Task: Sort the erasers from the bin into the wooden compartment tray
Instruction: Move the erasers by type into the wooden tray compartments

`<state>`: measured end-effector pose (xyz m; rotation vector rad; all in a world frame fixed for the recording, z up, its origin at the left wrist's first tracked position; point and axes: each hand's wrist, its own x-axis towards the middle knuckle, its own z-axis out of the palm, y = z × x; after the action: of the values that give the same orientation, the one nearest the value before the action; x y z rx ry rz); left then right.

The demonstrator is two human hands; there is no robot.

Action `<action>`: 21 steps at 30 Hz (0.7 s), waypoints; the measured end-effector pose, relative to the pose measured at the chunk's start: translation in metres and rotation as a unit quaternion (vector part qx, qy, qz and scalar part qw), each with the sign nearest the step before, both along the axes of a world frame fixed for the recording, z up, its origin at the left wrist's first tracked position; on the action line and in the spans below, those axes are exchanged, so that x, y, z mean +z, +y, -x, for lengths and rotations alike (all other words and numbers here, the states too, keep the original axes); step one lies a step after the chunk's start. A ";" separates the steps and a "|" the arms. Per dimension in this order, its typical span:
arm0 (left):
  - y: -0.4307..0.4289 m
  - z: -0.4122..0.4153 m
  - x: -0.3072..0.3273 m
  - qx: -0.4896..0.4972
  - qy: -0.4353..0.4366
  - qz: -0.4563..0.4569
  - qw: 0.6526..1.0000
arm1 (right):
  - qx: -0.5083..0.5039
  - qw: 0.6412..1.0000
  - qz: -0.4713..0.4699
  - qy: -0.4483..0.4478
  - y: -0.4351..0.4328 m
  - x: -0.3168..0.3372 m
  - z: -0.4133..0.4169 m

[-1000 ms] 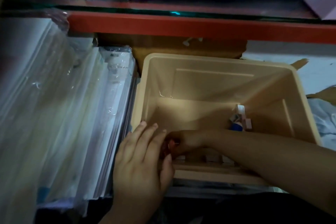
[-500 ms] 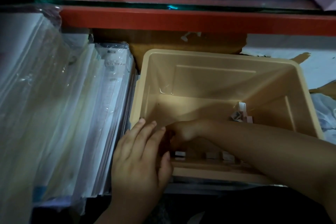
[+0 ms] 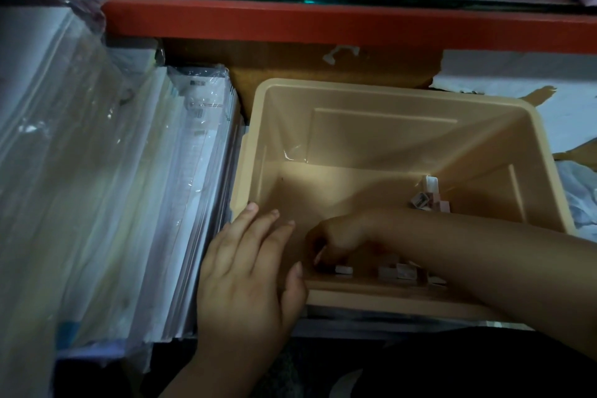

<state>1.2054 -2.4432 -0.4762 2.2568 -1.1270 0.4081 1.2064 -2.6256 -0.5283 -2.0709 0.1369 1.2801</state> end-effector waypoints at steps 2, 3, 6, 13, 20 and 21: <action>-0.001 0.001 0.001 0.002 -0.004 -0.004 1.000 | -0.022 1.000 0.001 0.021 0.000 0.001 0.003; -0.001 0.001 0.001 0.005 -0.006 -0.007 1.000 | -0.030 0.999 0.002 0.026 -0.001 0.001 0.004; -0.002 0.002 0.004 0.017 -0.007 -0.020 1.000 | -0.050 0.998 -0.006 0.030 -0.003 0.000 0.005; 0.000 0.003 0.005 0.018 0.002 -0.027 0.999 | -0.103 0.993 -0.041 0.042 -0.008 -0.004 0.011; 0.000 0.001 0.006 0.012 0.018 -0.035 0.999 | -0.065 0.995 -0.035 0.069 -0.013 0.004 0.017; 0.001 0.001 0.006 0.011 0.016 -0.036 0.999 | -0.065 0.994 -0.040 0.081 -0.018 0.007 0.019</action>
<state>1.2043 -2.4425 -0.4699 2.3328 -1.1168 0.3432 1.1874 -2.6432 -0.5217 -1.8579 0.2847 1.3503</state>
